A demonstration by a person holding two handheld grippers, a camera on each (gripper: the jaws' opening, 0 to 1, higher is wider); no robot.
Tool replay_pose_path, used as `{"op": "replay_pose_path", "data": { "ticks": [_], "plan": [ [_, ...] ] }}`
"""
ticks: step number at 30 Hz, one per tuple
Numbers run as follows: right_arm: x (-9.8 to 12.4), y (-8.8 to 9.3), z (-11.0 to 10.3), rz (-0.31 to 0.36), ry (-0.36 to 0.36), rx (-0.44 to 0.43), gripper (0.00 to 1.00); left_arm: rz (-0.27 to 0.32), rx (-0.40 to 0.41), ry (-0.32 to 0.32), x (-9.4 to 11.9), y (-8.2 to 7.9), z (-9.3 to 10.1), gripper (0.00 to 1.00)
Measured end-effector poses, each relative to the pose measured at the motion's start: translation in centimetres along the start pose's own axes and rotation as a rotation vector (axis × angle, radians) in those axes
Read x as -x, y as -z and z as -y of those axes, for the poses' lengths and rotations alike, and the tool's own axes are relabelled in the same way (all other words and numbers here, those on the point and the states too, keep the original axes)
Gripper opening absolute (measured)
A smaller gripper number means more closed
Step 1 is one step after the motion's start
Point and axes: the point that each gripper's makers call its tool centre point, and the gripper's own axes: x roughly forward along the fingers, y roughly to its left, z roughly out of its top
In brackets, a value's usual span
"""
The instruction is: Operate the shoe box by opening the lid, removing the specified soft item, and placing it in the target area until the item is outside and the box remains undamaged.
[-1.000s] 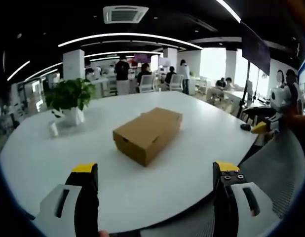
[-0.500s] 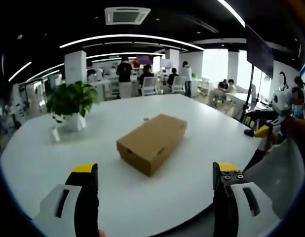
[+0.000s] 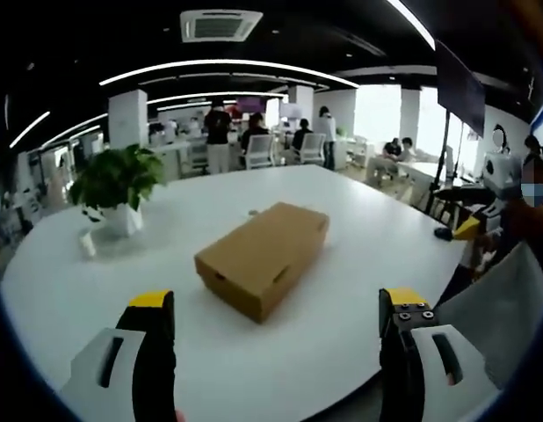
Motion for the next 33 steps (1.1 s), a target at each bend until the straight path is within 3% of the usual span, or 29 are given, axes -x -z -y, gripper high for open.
{"op": "replay_pose_path", "data": {
  "ticks": [9, 33],
  "plan": [
    [-0.8, -0.5, 1.1, 0.014, -0.001, -0.002, 0.95, 0.003, 0.013, 0.003, -0.8, -0.5, -0.6, 1.00],
    [-3.0, 0.4, 3.3, -0.006, -0.039, 0.023, 0.94, -0.019, 0.059, -0.014, -4.2, 0.1, -0.7, 1.00]
  ]
}}
